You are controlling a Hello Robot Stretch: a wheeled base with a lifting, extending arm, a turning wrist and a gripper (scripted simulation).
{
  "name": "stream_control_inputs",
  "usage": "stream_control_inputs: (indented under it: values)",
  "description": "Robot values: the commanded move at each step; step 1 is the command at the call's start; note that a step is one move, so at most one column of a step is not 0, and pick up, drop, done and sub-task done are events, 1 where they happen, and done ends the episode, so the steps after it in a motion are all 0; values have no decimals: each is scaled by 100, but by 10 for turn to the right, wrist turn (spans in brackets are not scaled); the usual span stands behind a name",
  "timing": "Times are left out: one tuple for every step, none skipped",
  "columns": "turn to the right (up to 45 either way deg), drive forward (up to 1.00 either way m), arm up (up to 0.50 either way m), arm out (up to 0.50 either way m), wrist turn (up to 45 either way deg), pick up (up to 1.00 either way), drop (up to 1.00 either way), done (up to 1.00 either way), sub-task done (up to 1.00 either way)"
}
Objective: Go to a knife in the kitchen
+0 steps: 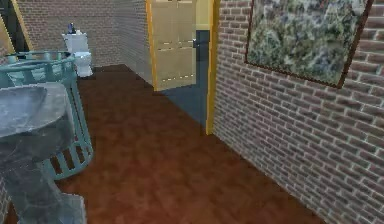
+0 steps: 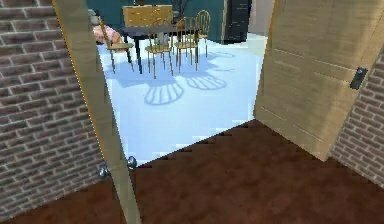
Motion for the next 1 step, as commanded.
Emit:
stream_control_inputs:
  values:
    - [0, 90, 0, 0, 0, 0, 0, 0, 0]
